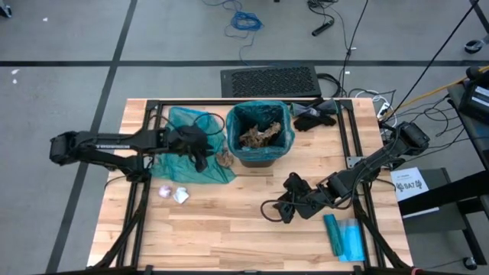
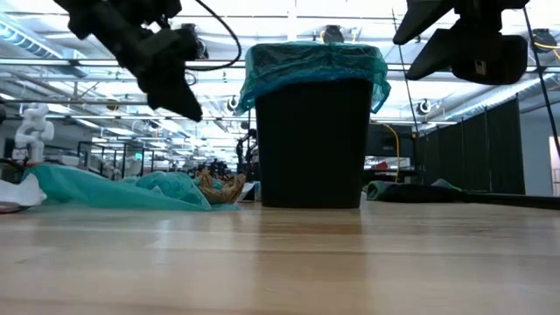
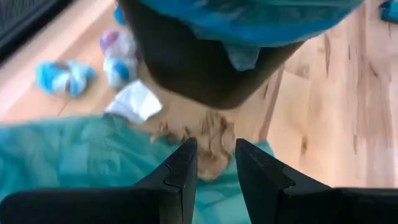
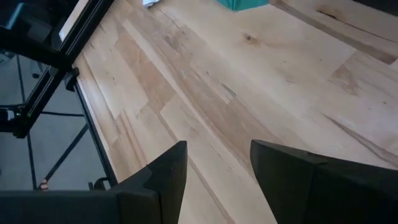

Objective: Place trash/remove bag and relplace
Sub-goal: Put the brown napkin into the trash bin

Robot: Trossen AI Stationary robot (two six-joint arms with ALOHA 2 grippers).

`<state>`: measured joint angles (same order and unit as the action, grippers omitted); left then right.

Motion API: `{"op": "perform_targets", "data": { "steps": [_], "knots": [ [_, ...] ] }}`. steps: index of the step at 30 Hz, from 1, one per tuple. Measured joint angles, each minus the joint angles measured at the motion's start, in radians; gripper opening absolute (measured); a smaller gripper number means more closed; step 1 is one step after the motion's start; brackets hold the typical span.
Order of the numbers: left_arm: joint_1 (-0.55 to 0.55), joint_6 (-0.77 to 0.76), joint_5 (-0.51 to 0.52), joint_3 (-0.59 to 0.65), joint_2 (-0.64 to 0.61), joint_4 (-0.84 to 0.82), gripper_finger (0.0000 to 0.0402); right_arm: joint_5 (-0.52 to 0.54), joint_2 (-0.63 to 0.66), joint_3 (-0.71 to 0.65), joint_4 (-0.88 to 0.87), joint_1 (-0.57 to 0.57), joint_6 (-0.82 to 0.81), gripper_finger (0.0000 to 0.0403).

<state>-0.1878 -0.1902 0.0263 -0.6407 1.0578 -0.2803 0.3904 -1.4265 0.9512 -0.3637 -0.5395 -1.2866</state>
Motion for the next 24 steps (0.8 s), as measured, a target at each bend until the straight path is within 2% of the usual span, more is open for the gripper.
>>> {"op": "perform_targets", "data": {
  "steps": [7,19,24],
  "knots": [
    [0.015,0.169,-0.001,0.029,0.157,0.086,0.0107,0.000,0.000,0.000,0.000,0.004,-0.037,0.0169],
    [0.098,0.262,-0.019,0.028,0.391,0.300,0.0107,0.000,0.000,0.000,-0.006,0.004,-0.089,0.0169],
    [0.098,0.275,0.105,0.027,0.497,0.305,0.0107,0.000,0.000,0.000,-0.007,0.004,-0.106,0.0169]
  ]
}}
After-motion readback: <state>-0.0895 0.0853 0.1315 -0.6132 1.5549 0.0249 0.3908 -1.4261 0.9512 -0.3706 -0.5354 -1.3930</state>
